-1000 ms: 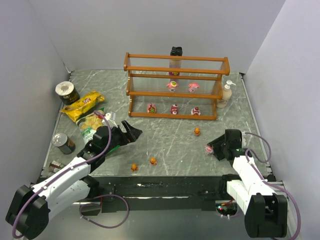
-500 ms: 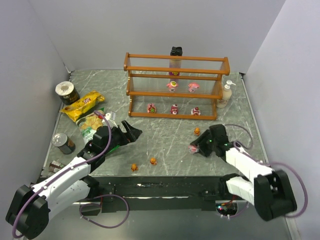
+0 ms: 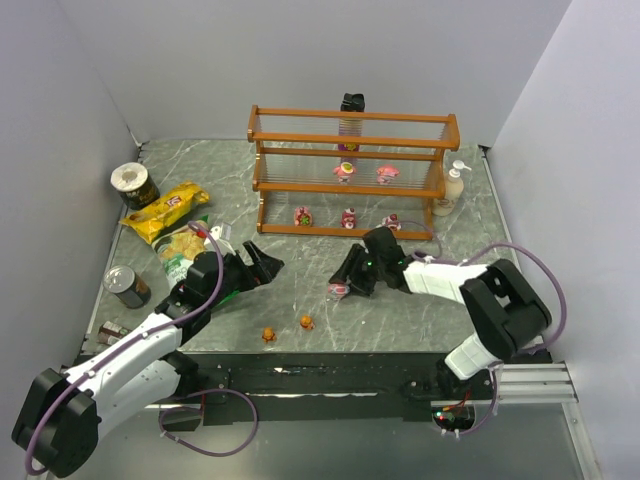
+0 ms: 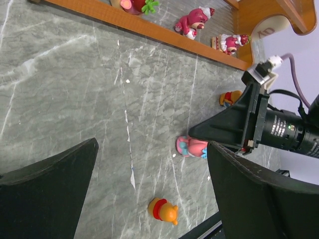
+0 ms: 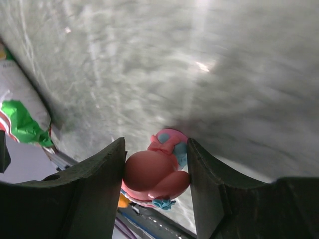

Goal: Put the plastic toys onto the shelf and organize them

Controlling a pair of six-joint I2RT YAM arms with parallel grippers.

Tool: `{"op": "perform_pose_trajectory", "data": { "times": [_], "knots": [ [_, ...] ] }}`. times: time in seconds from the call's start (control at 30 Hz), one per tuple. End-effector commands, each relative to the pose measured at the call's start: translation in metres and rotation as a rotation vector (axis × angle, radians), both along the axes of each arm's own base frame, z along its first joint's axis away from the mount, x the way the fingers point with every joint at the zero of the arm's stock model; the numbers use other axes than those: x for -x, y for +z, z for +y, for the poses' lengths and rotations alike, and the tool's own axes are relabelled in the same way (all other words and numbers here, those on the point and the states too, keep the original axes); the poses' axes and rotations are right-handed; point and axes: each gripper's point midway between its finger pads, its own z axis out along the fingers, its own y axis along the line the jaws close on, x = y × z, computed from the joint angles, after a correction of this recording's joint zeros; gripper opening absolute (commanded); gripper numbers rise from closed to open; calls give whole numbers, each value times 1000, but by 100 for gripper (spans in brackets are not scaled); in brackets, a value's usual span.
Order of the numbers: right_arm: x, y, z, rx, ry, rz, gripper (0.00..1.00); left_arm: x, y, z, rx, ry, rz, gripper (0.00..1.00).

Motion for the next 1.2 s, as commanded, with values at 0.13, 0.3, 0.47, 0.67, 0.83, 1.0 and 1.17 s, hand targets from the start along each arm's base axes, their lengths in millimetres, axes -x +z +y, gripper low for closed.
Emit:
{"op": "perform_pose_trajectory", "data": {
  "times": [0.13,0.3,0.47,0.67,0.83,1.0,1.17],
  "knots": [
    [-11,-3,11,96,139,-96,52,-4,3,2,-8,15,-13,96],
    [-22,16,22,97,206,-169,61,-4,2,2,-11,14,-11,96],
    [-28,36,26,81,220,-216,73,-4,4,2,-8,15,-13,96],
    [-24,49,18,102,218,-239,82,-3,5,3,-8,16,-18,96],
    [-19,69,2,165,216,-414,89,-5,14,9,-12,41,-61,96],
    [-23,116,-3,256,232,-802,100,-6,25,21,-29,69,-185,96],
    [-24,121,1,351,248,-938,100,-4,29,26,-40,71,-256,96]
  ]
}}
